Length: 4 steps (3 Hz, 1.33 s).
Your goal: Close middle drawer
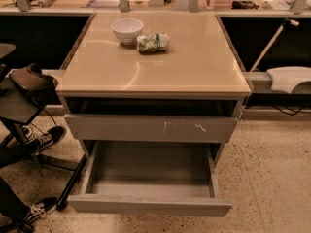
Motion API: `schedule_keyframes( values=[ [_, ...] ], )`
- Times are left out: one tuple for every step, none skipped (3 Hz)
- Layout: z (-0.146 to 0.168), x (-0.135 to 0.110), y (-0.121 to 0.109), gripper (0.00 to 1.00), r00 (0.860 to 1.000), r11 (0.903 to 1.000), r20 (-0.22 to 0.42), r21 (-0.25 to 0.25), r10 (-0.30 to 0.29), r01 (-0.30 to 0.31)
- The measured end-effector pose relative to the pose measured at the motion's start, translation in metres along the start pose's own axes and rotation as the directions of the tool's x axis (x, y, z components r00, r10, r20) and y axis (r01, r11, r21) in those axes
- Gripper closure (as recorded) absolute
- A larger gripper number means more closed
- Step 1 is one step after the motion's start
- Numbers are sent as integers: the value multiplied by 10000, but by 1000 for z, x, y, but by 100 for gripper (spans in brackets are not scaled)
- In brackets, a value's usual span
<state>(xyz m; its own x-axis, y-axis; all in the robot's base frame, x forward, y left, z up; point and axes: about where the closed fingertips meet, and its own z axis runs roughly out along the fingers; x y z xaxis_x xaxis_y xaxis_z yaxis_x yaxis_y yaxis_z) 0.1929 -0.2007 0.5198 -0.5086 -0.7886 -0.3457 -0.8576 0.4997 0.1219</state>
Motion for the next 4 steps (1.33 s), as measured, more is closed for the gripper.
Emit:
schedule_keyframes(
  values=[
    [63, -12, -39, 0, 9991, 9996, 304, 8, 298, -298],
    [62, -12, -39, 0, 9991, 9996, 302, 16, 288, -289],
    [79, -3, -50, 0, 9980, 9985, 445, -321, 453, -439],
    [118, 2, -83, 0, 9941, 9918, 422, -844, 996, -958]
  ],
)
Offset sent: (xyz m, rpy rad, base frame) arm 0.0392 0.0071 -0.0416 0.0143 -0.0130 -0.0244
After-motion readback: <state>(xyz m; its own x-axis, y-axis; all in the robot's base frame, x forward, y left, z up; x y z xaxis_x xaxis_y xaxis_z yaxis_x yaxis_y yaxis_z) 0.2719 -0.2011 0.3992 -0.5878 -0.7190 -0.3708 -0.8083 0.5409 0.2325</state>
